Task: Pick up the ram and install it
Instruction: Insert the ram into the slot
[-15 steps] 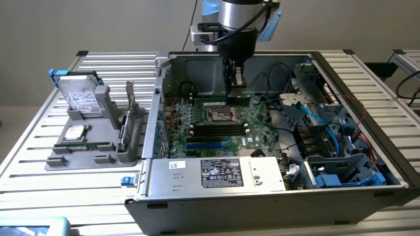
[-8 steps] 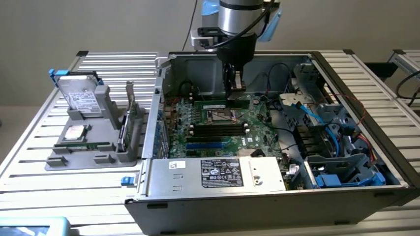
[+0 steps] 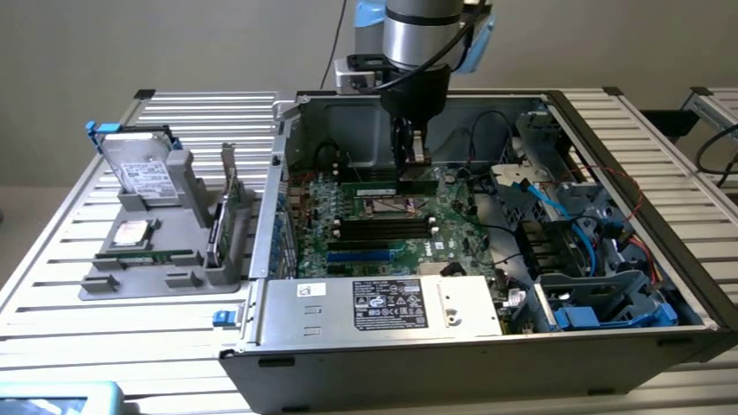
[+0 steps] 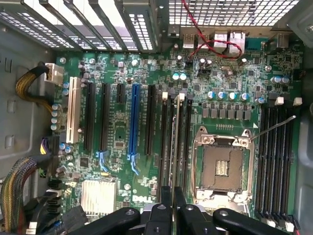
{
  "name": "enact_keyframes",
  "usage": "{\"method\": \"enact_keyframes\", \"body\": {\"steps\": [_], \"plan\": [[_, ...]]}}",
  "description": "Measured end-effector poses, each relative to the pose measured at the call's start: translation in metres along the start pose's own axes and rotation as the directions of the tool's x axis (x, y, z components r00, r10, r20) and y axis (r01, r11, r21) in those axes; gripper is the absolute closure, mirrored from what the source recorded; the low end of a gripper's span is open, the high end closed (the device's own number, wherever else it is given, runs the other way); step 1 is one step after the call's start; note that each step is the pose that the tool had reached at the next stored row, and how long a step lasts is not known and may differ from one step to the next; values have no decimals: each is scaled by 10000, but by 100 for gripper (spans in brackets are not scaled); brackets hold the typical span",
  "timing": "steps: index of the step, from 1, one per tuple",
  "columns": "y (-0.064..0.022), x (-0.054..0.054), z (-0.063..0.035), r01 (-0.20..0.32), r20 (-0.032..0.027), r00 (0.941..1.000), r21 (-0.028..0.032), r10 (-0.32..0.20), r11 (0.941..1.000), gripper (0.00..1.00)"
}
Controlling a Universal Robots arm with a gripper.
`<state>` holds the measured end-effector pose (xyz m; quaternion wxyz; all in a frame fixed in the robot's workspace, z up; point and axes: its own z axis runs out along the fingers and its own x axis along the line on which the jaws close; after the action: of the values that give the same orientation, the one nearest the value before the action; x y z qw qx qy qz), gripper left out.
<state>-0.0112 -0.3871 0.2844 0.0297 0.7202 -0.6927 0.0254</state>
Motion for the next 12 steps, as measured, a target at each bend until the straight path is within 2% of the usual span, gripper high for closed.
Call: {"method": "enact_keyframes", "body": {"steps": [9,12], "plan": [[4,-2,88,-12,-1,10000,-4,12,10000,87],[3,-2,101,-17,0,10000,-58,17,10000,87]]}}
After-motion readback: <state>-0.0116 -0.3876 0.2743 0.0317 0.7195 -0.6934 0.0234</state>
